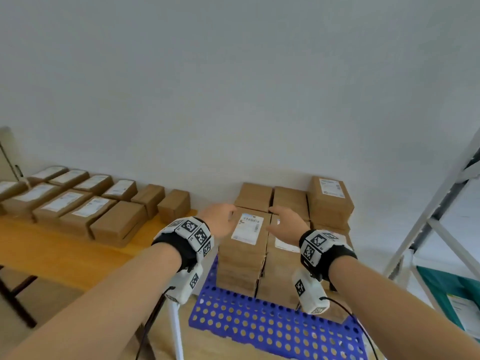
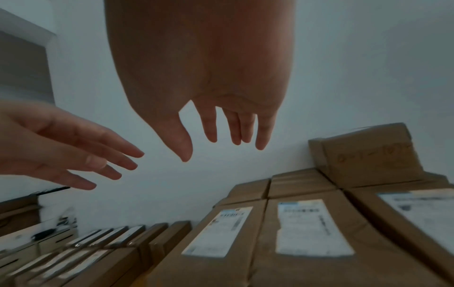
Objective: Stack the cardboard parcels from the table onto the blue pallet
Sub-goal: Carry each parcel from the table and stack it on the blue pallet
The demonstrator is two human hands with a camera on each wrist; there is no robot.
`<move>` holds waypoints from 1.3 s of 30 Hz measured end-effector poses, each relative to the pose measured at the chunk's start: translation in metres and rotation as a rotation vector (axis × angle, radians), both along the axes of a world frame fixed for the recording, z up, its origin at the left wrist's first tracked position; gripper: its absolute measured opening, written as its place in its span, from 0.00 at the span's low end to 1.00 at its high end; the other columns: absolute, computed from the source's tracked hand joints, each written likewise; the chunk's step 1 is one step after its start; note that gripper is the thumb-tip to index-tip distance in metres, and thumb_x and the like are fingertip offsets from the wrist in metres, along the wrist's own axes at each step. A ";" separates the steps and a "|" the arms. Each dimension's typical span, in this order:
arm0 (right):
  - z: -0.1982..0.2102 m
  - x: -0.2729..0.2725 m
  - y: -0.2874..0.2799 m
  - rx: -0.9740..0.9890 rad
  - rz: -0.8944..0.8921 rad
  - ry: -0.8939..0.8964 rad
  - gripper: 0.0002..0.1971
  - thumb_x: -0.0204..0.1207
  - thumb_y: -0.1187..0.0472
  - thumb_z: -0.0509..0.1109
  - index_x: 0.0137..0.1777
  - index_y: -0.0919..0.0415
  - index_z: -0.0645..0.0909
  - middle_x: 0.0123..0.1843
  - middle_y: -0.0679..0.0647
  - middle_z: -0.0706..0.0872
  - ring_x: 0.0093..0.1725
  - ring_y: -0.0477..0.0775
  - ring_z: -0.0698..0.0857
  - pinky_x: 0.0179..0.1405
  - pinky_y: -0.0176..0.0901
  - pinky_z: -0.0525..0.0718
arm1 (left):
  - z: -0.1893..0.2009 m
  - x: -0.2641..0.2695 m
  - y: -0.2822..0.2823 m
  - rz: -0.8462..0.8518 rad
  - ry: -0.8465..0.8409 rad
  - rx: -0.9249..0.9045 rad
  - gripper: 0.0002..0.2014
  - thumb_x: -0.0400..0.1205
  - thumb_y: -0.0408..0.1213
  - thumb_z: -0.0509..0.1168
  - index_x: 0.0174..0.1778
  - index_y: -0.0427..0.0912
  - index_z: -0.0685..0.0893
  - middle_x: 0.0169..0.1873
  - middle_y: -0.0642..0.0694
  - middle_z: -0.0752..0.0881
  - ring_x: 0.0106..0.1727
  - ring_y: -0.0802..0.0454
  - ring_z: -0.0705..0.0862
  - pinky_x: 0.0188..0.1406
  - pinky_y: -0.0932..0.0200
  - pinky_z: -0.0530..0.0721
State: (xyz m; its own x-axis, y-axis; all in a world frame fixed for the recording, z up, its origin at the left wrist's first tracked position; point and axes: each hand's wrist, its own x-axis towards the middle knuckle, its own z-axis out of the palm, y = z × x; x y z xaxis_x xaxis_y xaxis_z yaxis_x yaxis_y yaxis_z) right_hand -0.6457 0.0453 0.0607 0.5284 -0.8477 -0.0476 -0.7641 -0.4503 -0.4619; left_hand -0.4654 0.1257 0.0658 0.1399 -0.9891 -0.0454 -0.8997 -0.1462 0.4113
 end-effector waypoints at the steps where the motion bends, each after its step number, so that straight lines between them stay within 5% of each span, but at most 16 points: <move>1: -0.005 0.010 0.012 0.006 0.012 0.011 0.29 0.79 0.58 0.65 0.80 0.59 0.63 0.78 0.58 0.69 0.74 0.58 0.72 0.70 0.46 0.72 | -0.004 0.008 0.016 0.020 -0.010 0.014 0.22 0.86 0.36 0.56 0.77 0.41 0.67 0.74 0.42 0.72 0.74 0.44 0.72 0.70 0.55 0.71; 7: -0.031 0.070 0.072 0.058 0.112 0.075 0.25 0.81 0.59 0.63 0.77 0.63 0.67 0.76 0.61 0.71 0.75 0.61 0.71 0.71 0.46 0.69 | -0.040 0.069 0.094 0.188 0.011 0.092 0.21 0.85 0.39 0.57 0.75 0.46 0.71 0.74 0.45 0.73 0.71 0.46 0.75 0.69 0.54 0.75; 10: -0.044 0.100 0.091 0.085 0.142 0.092 0.29 0.79 0.57 0.66 0.79 0.60 0.64 0.77 0.60 0.70 0.75 0.60 0.70 0.72 0.48 0.70 | -0.052 0.094 0.124 0.241 -0.008 0.114 0.19 0.86 0.39 0.56 0.73 0.41 0.73 0.73 0.43 0.74 0.72 0.44 0.73 0.70 0.54 0.71; 17: -0.071 0.167 0.121 0.066 0.271 0.110 0.30 0.80 0.54 0.65 0.80 0.57 0.61 0.80 0.57 0.66 0.77 0.57 0.68 0.75 0.47 0.67 | -0.088 0.154 0.168 0.377 -0.016 0.198 0.23 0.86 0.39 0.56 0.79 0.48 0.66 0.78 0.46 0.66 0.77 0.46 0.68 0.73 0.52 0.70; 25: -0.109 0.256 0.112 0.099 0.324 0.210 0.27 0.82 0.51 0.62 0.79 0.58 0.63 0.79 0.59 0.67 0.75 0.60 0.70 0.73 0.51 0.70 | -0.117 0.242 0.171 0.383 -0.021 0.293 0.22 0.87 0.40 0.55 0.79 0.47 0.65 0.78 0.47 0.67 0.76 0.48 0.69 0.72 0.55 0.71; 32: -0.144 0.348 0.080 0.191 0.293 0.272 0.31 0.84 0.51 0.59 0.82 0.61 0.55 0.83 0.59 0.58 0.81 0.59 0.61 0.77 0.51 0.64 | -0.152 0.340 0.142 0.369 0.015 0.363 0.22 0.87 0.38 0.56 0.79 0.45 0.65 0.78 0.46 0.66 0.77 0.47 0.68 0.75 0.53 0.69; 39: -0.161 0.407 0.074 0.259 0.276 0.310 0.29 0.84 0.51 0.59 0.82 0.59 0.58 0.82 0.58 0.61 0.80 0.60 0.64 0.76 0.51 0.68 | -0.172 0.404 0.139 0.359 0.037 0.377 0.21 0.87 0.39 0.56 0.78 0.46 0.67 0.76 0.46 0.70 0.70 0.48 0.76 0.63 0.58 0.77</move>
State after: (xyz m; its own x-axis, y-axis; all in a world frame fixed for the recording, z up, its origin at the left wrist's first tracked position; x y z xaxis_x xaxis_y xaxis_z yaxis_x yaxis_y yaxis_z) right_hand -0.2384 0.1192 -0.1000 0.6594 -0.6175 -0.4287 -0.7515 -0.5561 -0.3550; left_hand -0.0612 0.2648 -0.1057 0.4585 -0.7933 -0.4005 -0.7516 -0.5867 0.3016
